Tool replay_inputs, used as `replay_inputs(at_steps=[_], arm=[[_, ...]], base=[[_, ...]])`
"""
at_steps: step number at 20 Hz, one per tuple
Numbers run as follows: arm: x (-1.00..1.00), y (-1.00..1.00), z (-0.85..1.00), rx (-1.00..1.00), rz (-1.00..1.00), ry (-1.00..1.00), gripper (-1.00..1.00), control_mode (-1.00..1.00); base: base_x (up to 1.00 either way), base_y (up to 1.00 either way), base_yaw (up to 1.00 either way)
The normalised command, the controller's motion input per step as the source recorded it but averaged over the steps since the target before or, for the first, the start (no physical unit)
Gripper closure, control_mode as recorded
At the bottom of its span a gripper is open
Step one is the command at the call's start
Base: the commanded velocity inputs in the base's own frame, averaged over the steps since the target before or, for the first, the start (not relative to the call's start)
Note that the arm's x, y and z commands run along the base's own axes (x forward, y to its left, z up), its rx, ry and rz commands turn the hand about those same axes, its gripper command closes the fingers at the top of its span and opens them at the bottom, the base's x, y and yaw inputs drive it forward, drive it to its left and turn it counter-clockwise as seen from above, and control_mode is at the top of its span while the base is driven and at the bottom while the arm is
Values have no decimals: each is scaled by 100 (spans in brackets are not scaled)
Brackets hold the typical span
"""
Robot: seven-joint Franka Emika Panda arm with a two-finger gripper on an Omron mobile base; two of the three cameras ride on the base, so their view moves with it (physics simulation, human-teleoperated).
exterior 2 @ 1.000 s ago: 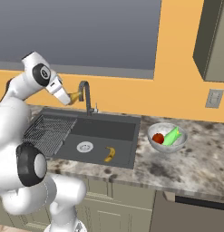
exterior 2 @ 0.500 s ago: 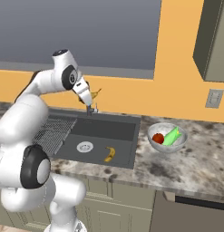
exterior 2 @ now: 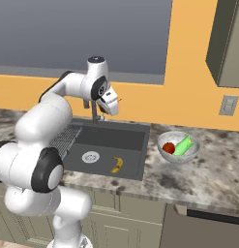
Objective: There is a mixed pile of frozen fruits and vegetables on the counter. Locate all the frozen vegetables and place the items in a bowl on the counter. Take all the frozen fruits and defrost them in a running sink.
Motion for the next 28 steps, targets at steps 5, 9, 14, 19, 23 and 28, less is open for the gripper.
replay_inputs(at_steps=[5,9,14,19,23,28], arm=[[30,-17,-31,6,13,4,100,-100],[24,-2,-32,1,10,2,100,-100],[18,0,-41,0,7,0,100,-100],[16,0,-43,-1,5,0,100,-100],[6,4,-40,-5,3,-3,100,-100],[0,1,-32,-4,3,-3,100,-100]], base=[[0,0,0],[0,0,0],[0,0,0],[0,0,0],[0,0,0],[0,0,0]])
